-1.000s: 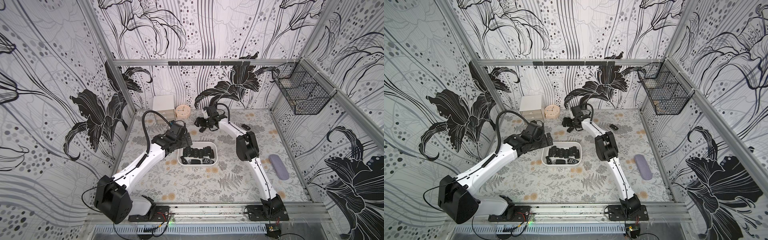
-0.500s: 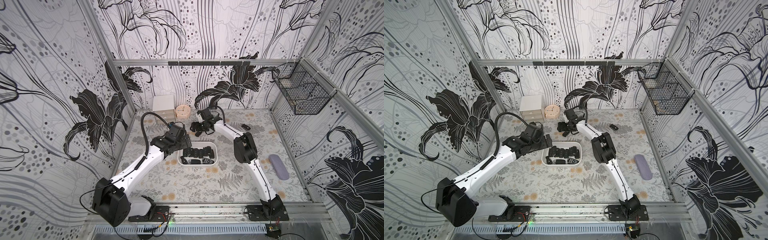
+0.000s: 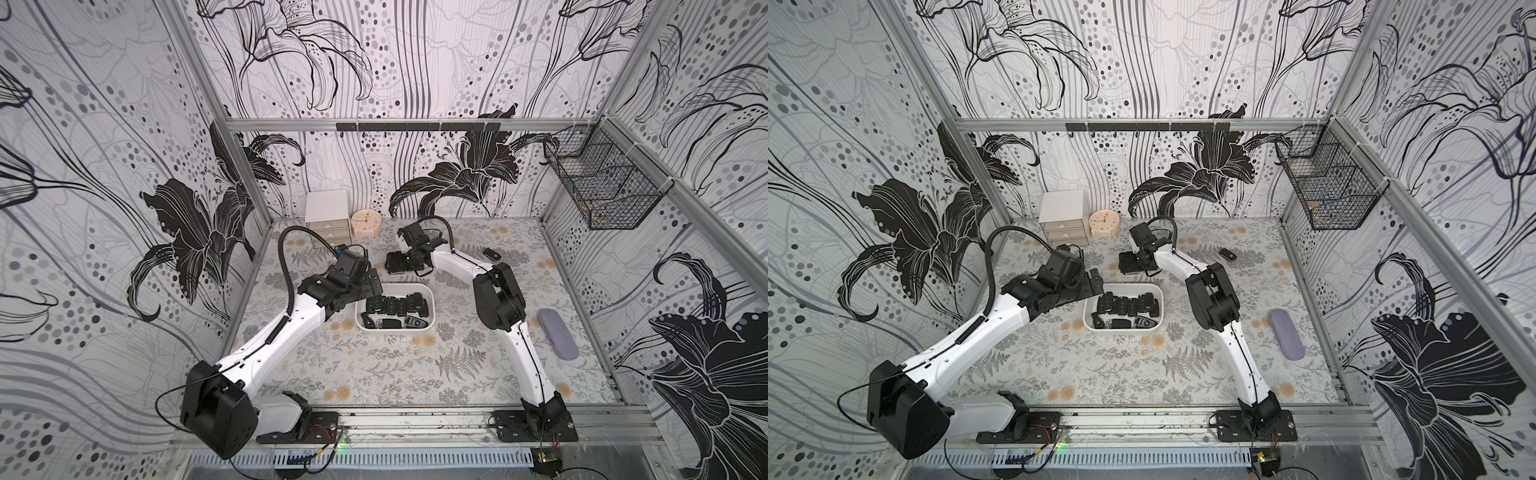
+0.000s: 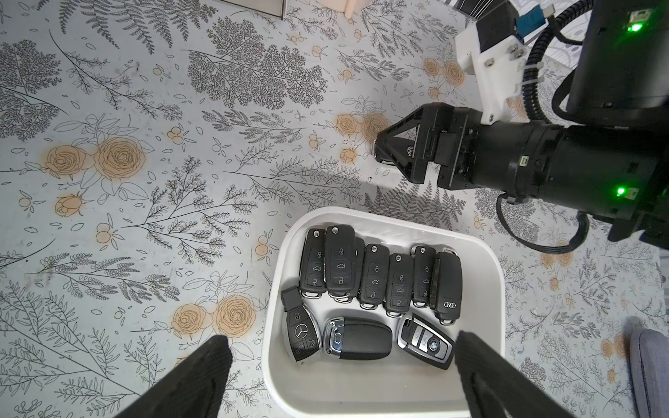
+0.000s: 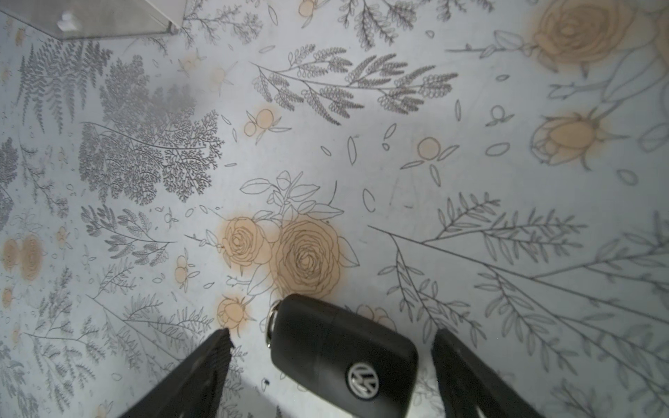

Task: Place the car key into the storage box
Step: Pick up the car key from the center of the board.

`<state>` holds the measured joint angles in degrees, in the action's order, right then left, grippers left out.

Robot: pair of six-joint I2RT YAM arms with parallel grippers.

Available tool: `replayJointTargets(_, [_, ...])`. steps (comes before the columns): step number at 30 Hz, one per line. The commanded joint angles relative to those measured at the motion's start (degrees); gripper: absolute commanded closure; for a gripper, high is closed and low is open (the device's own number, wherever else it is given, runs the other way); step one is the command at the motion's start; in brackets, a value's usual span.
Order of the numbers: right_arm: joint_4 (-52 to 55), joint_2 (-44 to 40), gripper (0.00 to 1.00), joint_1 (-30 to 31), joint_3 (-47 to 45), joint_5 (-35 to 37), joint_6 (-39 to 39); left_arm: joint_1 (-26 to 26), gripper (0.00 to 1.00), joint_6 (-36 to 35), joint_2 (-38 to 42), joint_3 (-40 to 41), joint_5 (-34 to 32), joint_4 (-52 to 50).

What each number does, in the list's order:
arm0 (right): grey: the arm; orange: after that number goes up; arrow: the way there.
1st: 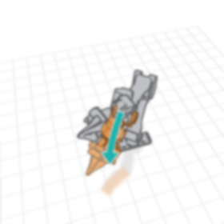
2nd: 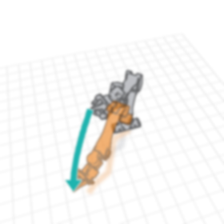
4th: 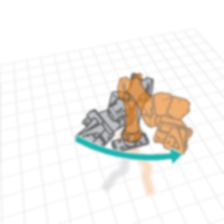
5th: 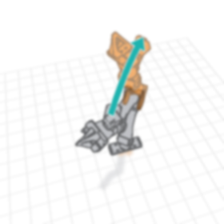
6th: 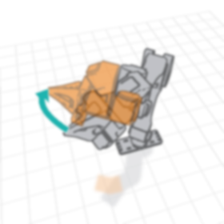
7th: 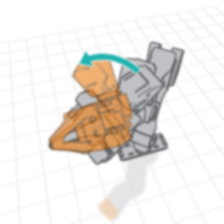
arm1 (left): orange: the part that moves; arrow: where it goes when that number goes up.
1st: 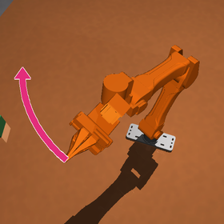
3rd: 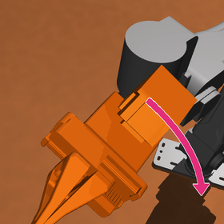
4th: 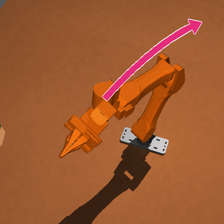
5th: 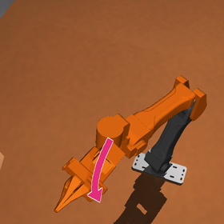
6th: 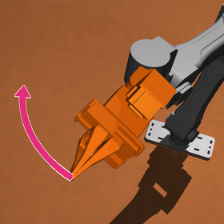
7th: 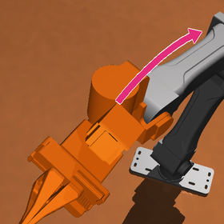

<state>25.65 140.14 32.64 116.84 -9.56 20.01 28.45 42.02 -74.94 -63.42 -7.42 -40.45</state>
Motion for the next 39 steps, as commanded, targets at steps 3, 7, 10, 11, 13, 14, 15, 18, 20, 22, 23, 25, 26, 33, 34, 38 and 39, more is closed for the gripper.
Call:
replayJointTargets(3, [2.9,-0.1,0.09,1.1,1.3,2.8,-3.1,-0.4,0.01,0.5,1.1,1.0,0.0,1.6])
replayJointTargets(7, [4.2,3.8,0.08,1.1,7.3,3.7,-5.3,-0.5,0.01,0.7,1.4,1.4,0.0,1.4])
replayJointTargets(10, [6.8,7.9,0.08,1.1,13.7,3.3,-6.2,-0.4,0.01,0.7,1.8,1.4,-0.3,0.9])
replayJointTargets(11, [7.7,9.4,0.08,1.1,15.8,2.9,-6.5,-0.4,0.01,0.7,2.1,1.4,-0.4,0.8])
replayJointTargets(13, [10.1,11.8,0.08,1.0,20.0,1.0,-6.4,-0.4,0.01,0.7,2.5,1.5,-0.7,0.6])
replayJointTargets(14, [10.3,12.3,0.09,1.0,20.3,0.1,-6.7,-0.4,0.01,0.7,2.6,1.6,-0.8,0.5])
replayJointTargets(15, [10.2,12.0,0.1,1.1,19.9,0.1,-6.8,-0.4,0.01,0.7,2.7,1.6,-0.9,0.4])
replayJointTargets(18, [9.8,9.8,0.1,1.2,16.4,-0.1,-7.3,-0.5,0.01,0.9,3.0,1.8,-1.1,0.4])
replayJointTargets(20, [9.1,7.5,0.12,1.3,12.6,-0.3,-8.2,-0.4,0.01,0.9,3.0,2.0,-1.1,0.6])
replayJointTargets(22, [8.3,5.3,0.14,1.6,9.0,-0.1,-9.0,-0.5,0.01,0.7,2.7,1.8,-1.1,0.8])
replayJointTargets(23, [8.1,4.4,0.15,1.7,7.5,0.2,-9.4,-0.4,0.01,0.7,2.6,1.7,-1.0,0.9])
replayJointTargets(25, [7.8,2.8,0.17,2.2,5.2,0.8,-10.3,-0.4,0.01,0.5,2.0,1.4,-0.8,1.1])
replayJointTargets(26, [7.9,2.2,0.17,2.5,4.3,1.6,-10.7,-0.5,0.01,0.4,1.7,1.1,-0.6,1.2])
replayJointTargets(33, [10.4,1.8,0.19,4.2,4.0,8.5,-11.9,-0.4,0.01,0.1,1.0,0.8,-0.1,1.3])
replayJointTargets(34, [11.2,2.3,0.19,4.2,4.9,9.5,-11.6,-0.5,0.01,0.2,1.1,0.8,-0.1,1.3])
replayJointTargets(38, [14.4,5.1,0.24,4.2,9.3,13.0,-10.4,-0.6,0.01,0.2,1.5,1.0,-0.2,1.1])
replayJointTargets(39, [15.0,5.7,0.26,4.3,10.4,13.5,-10.1,-0.5,0.01,0.3,1.5,1.2,-0.2,1.1])
